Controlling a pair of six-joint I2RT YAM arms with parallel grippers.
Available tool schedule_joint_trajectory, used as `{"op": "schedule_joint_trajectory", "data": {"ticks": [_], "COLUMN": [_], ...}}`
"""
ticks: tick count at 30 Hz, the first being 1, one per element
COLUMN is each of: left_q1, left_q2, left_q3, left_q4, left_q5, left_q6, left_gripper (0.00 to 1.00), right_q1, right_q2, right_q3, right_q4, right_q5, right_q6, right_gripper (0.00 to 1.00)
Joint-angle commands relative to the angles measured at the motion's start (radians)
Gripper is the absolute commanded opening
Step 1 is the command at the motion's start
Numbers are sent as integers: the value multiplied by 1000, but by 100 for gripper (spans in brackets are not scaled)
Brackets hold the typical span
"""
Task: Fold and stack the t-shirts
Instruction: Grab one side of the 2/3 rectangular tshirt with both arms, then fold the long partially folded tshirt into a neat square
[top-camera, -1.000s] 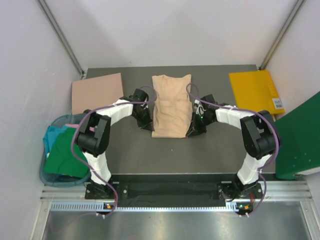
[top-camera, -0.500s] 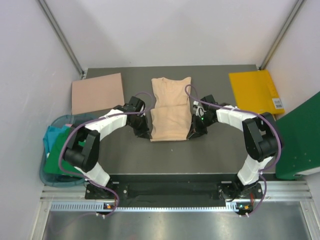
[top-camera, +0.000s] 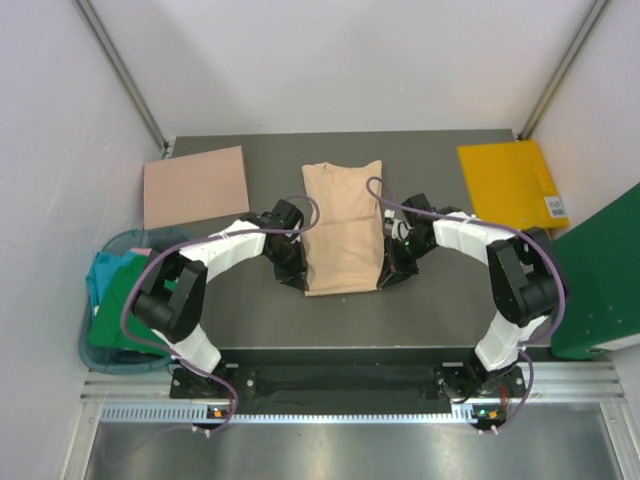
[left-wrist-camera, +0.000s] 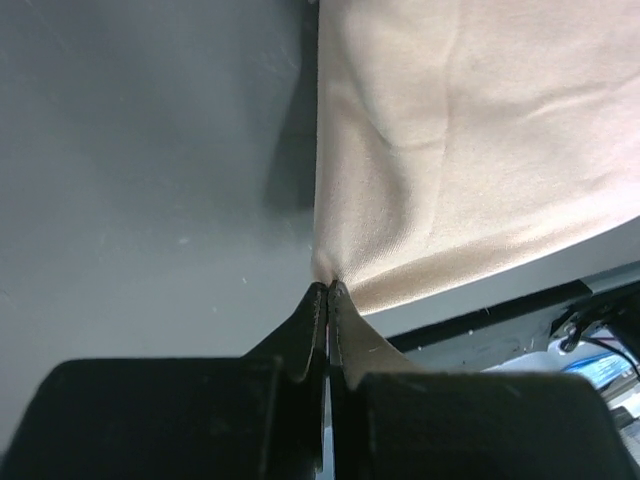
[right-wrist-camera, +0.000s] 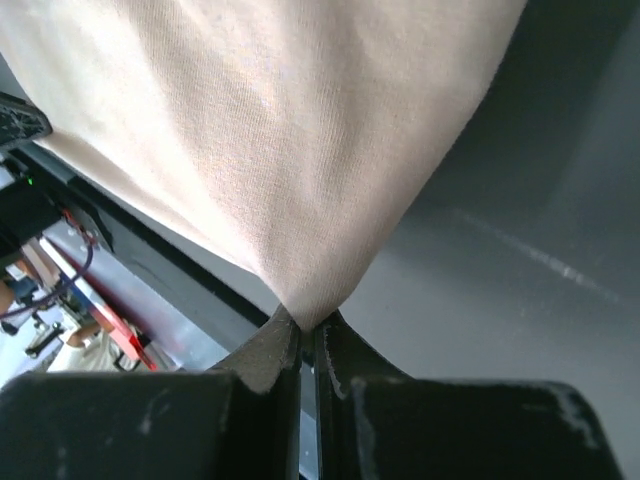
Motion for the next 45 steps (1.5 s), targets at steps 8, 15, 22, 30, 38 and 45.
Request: {"op": "schedule_joint_trajectory", "data": {"ticks": [8, 15, 22, 30, 38, 45], "left_q1": [-26, 18, 101, 175, 239, 299], "left_q2": [-147, -10, 262, 569, 754, 765], "left_q3": [264, 560, 819, 1221, 1316, 1270], "left_q4": [-222, -217, -130, -96, 22, 160], "left_q5": [-130, -198, -142, -37, 73, 178], "left_q6": [-9, 32, 64, 97, 31, 9], "left_gripper": [0, 0, 0, 0, 0, 63], "right_q1": [-3, -39, -80, -115, -175, -180], "right_q2": [-217, -107, 158, 430, 545, 533], "right_q3": [170, 472, 698, 985, 1000, 878], "right_q4": [-257, -269, -143, -45, 180, 494], "right_q5": [-2, 80, 123, 98, 57, 196], "right_q6": [-91, -113, -148, -87, 109, 238], "right_gripper": [0, 1, 2, 4, 8, 69]}}
